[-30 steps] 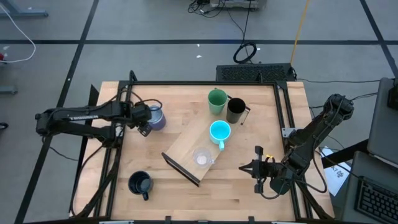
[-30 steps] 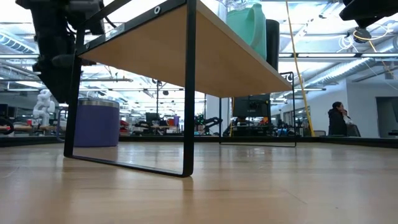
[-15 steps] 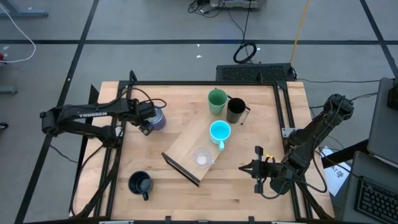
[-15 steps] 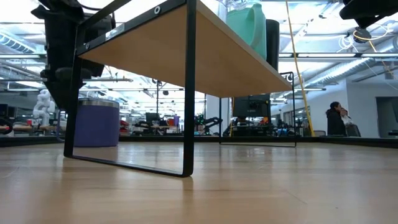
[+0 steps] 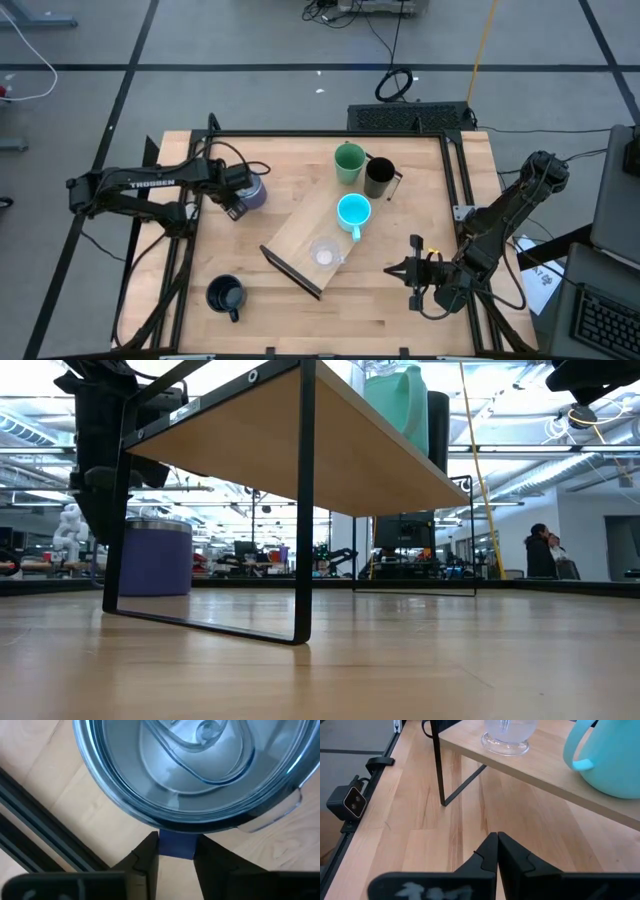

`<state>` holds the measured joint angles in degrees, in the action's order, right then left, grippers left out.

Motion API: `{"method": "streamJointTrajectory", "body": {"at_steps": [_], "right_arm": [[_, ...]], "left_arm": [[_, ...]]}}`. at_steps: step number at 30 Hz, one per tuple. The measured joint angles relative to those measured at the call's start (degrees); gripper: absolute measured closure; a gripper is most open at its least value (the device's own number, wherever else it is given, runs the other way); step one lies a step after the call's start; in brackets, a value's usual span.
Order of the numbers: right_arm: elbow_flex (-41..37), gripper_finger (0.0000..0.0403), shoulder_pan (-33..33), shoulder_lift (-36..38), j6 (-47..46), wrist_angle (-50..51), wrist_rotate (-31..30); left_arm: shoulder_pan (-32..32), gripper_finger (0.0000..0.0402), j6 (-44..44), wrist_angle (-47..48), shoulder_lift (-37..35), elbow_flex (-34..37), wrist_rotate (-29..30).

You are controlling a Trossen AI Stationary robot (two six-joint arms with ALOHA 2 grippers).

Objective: Stack small to large cups/mugs on shelf
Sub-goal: Put the violet mug on the shelf

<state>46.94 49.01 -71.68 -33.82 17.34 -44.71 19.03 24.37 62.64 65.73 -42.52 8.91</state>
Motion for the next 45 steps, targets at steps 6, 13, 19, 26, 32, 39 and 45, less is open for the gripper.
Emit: {"method": "streamJointTrajectory", "body": {"at_steps": [6, 13, 19, 26, 32, 39, 45], "right_arm": [[0.0, 0.0403, 0.0, 0.0, 0.0, 0.0, 0.0], [0.0, 0.0403, 0.0, 0.0, 0.0, 0.0, 0.0], [0.0, 0.0403, 0.0, 0.0, 0.0, 0.0, 0.0], [0.0, 0.0403, 0.0, 0.0, 0.0, 0.0, 0.0], [0.0, 0.0403, 0.0, 0.0, 0.1, 0.0, 0.0], [0.0, 0.0403, 0.0, 0.0, 0.2, 0.1, 0.0], [0.0, 0.0403, 0.0, 0.0, 0.2, 0.1, 0.0]], "left_arm": [[0.0, 0.0305, -0.2, -0.1, -0.2, 0.0, 0.3], [0.0, 0.0307, -1.7, 0.1, -0.2, -1.0, 1.2], [0.0, 0.0311, -5.9, 1.5, -0.2, -6.7, 1.2], [0.0, 0.0313, -11.4, 3.7, -0.2, -15.4, 3.0], [-0.7, 0.0313, -13.5, 4.8, -0.3, -20.2, 4.5], [-3.3, 0.0313, -15.3, 4.9, -0.3, -23.7, 4.6], [-5.8, 0.0313, -18.1, 4.5, -0.3, -28.3, 5.0]]}}
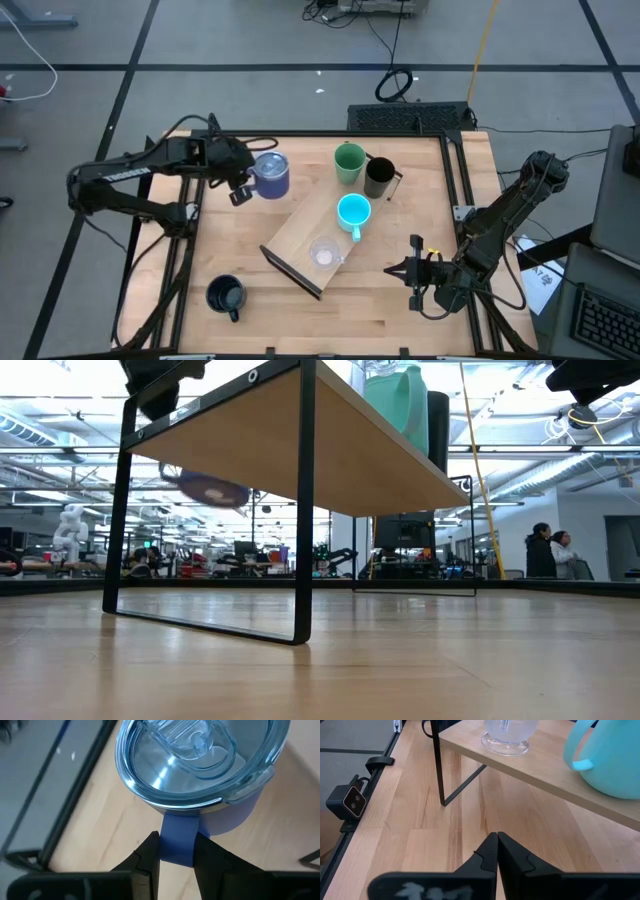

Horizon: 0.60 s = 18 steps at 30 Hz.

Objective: Stack small to large cups/mugs on shelf
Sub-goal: Put the violet mug on the shelf

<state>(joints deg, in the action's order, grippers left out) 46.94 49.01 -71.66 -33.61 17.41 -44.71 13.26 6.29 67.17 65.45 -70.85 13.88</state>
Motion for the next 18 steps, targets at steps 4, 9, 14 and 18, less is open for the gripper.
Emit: {"method": "streamJointTrajectory", "body": {"at_steps": [4, 9, 14, 18], "right_arm": [[0.0, 0.0403, 0.0, 0.0, 0.0, 0.0, 0.0], [0.0, 0.0403, 0.0, 0.0, -0.2, 0.0, -0.1], [0.0, 0.0403, 0.0, 0.0, -0.1, 0.0, -0.1], [0.0, 0.0403, 0.0, 0.0, 0.0, 0.0, -0.1]], "left_arm": [[-1.6, 0.0313, -3.0, -1.8, 0.0, -2.5, 0.5], [-3.7, 0.0313, -6.7, -4.9, 0.0, -4.6, 0.5], [-5.8, 0.0313, -11.0, -9.0, 0.0, -5.1, -1.5], [-7.3, 0.0313, -13.4, -11.3, 0.2, -5.1, -2.3]]}}
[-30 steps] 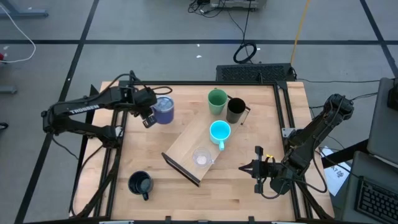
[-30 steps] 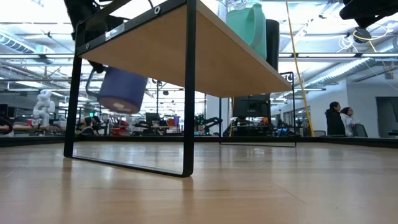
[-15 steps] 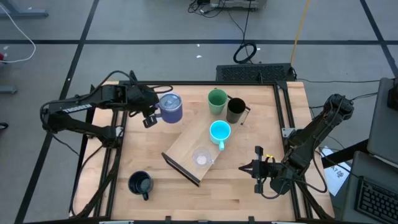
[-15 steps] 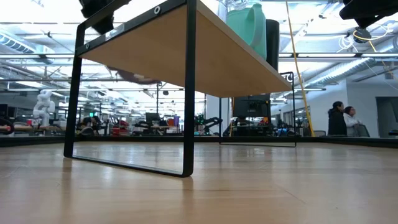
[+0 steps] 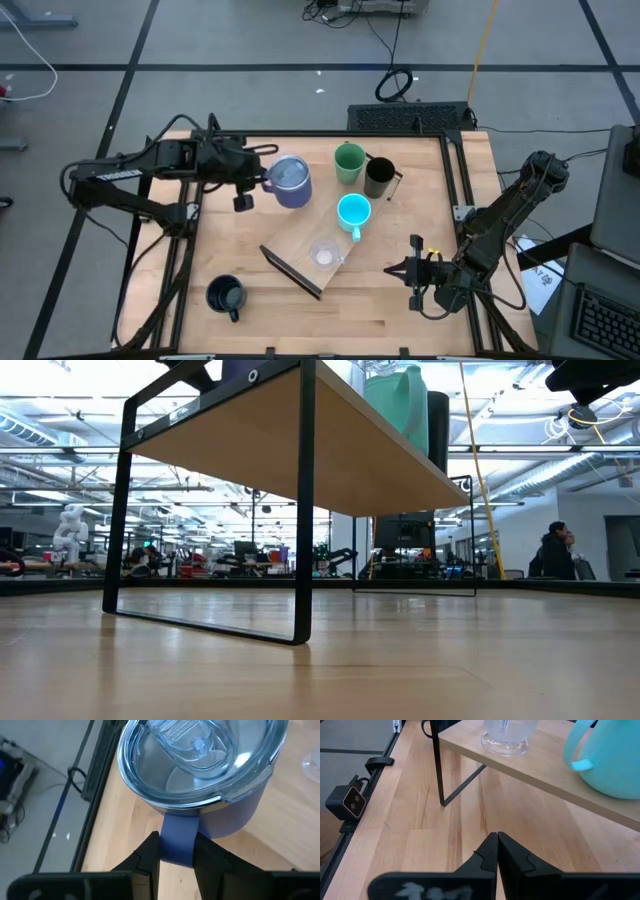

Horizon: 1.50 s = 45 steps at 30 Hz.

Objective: Stack small to large cups/mugs on shelf
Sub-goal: Put the violet mug on the shelf

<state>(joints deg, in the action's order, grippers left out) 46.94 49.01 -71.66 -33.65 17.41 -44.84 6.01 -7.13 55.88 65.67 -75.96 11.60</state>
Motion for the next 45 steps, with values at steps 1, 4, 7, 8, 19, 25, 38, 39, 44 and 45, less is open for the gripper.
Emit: {"method": "streamJointTrajectory", "body": {"at_steps": [1, 4, 7, 8, 19, 25, 38, 39, 44, 45], "right_arm": [[0.0, 0.0403, 0.0, 0.0, 0.0, 0.0, 0.0], [0.0, 0.0403, 0.0, 0.0, 0.0, 0.0, 0.0], [0.0, 0.0403, 0.0, 0.0, 0.0, 0.0, -0.1], [0.0, 0.0403, 0.0, 0.0, 0.0, 0.0, -0.1], [0.0, 0.0403, 0.0, 0.0, -0.1, -0.3, -0.1], [0.0, 0.0403, 0.0, 0.0, 0.1, -0.4, -0.1], [0.0, 0.0403, 0.0, 0.0, 0.3, -0.3, -0.1], [0.0, 0.0403, 0.0, 0.0, 0.3, -0.4, -0.1], [0.0, 0.0403, 0.0, 0.0, 0.3, -0.4, -0.1], [0.0, 0.0403, 0.0, 0.0, 0.3, -0.4, 0.0]], "left_arm": [[-0.4, 0.0313, -0.5, -0.5, 0.1, 0.0, 0.0], [-1.2, 0.0313, -2.0, -1.5, 0.8, 0.0, 0.0], [-1.9, 0.0313, -4.6, -3.3, 2.0, 0.0, 0.0], [-2.1, 0.0313, -5.5, -3.7, 2.7, 0.0, 0.0], [-2.2, 0.0315, -9.9, -8.0, 9.0, 0.1, 0.4], [-2.1, 0.0315, -11.2, -9.7, 9.8, 0.1, 0.4], [-2.1, 0.0315, -12.1, -11.2, 10.3, 0.1, -0.2], [-2.1, 0.0315, -12.3, -11.6, 10.7, 0.1, -0.2], [-2.1, 0.0315, -12.8, -12.1, 12.1, 0.1, -0.1], [-2.1, 0.0315, -13.1, -12.9, 12.4, 0.1, -0.2]]}}
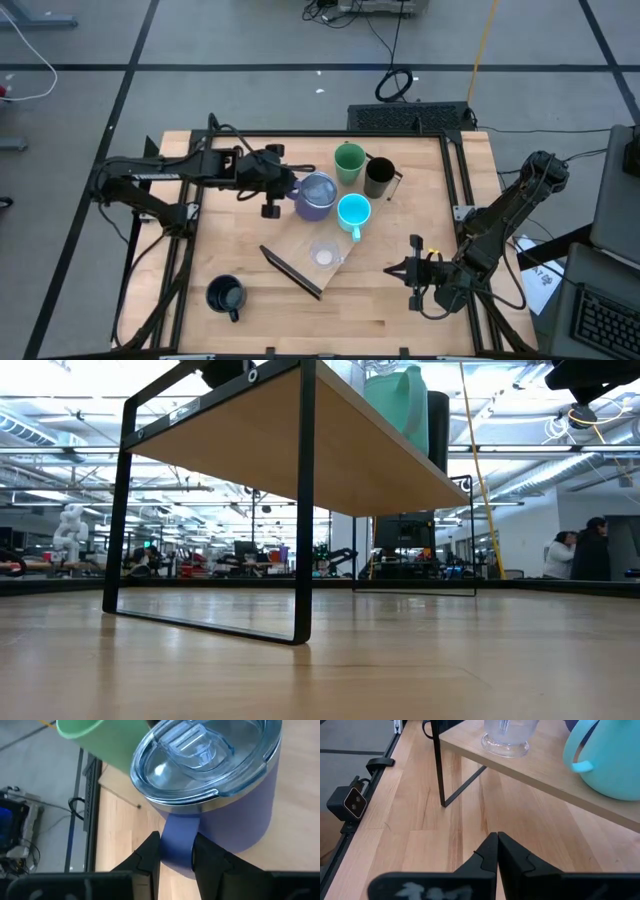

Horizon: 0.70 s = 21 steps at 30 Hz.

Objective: Stack small to large cups/mugs on shelf
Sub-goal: Put the violet mug on the shelf

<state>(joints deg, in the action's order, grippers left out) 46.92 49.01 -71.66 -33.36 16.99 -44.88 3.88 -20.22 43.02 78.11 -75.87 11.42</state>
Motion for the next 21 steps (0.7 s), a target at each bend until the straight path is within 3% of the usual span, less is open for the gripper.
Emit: {"method": "streamJointTrajectory", "body": {"at_steps": [21], "right_arm": [[0.0, 0.0403, 0.0, 0.0, 0.0, 0.0, 0.0]], "left_arm": [[0.2, 0.0314, -0.5, -0.9, 1.4, 0.0, 0.5]]}}
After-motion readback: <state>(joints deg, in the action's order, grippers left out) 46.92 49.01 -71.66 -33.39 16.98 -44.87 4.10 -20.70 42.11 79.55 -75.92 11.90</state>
